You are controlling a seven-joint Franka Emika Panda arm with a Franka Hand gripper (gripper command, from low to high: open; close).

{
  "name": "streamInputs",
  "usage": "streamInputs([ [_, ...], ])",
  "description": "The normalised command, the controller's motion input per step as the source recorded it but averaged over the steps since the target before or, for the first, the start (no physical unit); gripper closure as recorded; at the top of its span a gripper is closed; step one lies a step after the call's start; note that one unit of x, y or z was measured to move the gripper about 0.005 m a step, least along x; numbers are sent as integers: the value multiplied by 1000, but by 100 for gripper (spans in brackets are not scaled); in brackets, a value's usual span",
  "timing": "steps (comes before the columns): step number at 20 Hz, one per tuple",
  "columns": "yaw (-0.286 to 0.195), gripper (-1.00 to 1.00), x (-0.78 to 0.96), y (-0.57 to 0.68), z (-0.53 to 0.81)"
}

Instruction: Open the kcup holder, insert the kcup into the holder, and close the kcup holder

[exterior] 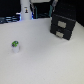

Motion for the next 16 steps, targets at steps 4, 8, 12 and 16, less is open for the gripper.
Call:
streamInputs([
  [4,-172,-100,-456,592,71],
  [8,-180,-100,-434,605,69],
  [12,-193,-100,-371,629,32],
  [16,-191,-100,-350,651,11],
])
